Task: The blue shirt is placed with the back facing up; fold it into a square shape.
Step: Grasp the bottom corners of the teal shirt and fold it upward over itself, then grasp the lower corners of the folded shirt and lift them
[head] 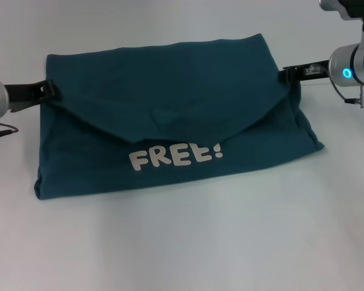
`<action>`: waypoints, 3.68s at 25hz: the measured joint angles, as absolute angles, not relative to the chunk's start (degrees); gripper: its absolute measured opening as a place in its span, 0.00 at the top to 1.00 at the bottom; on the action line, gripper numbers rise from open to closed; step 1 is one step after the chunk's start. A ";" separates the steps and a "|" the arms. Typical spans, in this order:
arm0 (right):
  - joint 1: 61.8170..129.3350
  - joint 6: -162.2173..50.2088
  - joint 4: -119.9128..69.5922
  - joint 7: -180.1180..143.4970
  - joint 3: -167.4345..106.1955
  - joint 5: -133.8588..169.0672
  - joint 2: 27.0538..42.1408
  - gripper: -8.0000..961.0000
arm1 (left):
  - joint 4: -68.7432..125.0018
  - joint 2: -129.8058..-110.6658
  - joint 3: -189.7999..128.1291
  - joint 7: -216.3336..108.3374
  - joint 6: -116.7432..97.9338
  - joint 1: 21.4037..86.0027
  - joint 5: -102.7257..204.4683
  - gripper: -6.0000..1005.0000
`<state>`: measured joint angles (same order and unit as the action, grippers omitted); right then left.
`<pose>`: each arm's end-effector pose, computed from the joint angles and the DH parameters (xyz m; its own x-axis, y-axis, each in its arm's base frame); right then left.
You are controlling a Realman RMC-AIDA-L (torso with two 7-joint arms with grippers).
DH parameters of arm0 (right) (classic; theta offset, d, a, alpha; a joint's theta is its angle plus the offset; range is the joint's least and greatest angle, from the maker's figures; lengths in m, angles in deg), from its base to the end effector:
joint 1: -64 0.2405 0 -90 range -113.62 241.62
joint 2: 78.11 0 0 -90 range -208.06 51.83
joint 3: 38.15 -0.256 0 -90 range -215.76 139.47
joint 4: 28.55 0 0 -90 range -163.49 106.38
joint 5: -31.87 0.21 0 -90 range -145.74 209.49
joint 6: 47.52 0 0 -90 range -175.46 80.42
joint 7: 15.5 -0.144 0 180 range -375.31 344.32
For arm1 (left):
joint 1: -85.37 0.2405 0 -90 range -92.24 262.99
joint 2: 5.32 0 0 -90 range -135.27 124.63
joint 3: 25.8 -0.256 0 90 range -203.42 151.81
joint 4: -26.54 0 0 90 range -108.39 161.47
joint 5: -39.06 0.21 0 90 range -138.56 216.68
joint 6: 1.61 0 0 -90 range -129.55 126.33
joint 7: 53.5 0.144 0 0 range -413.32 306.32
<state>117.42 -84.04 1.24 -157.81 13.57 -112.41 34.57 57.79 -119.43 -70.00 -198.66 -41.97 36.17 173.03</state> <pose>0.2318 0.4980 0.0412 0.5827 -0.6514 -0.4860 -0.7593 -0.2231 -0.6113 -0.2497 0.4808 0.0402 0.2875 0.6736 0.6809 0.9399 -0.0616 -0.3359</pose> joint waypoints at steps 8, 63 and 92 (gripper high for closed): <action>117.39 -84.64 1.90 -158.17 13.25 -112.48 33.99 0.59 | 60.21 -119.48 -69.57 -205.06 -41.36 39.11 174.09 0.76; 89.88 -124.32 10.09 -133.62 -4.05 -74.09 34.64 0.11 | 61.51 -125.72 -63.46 -186.70 -58.61 57.72 154.40 0.40; 106.03 -119.89 11.51 -156.97 -3.42 -110.64 28.38 0.11 | 62.57 -123.11 -63.27 -190.33 -63.46 54.03 159.30 0.96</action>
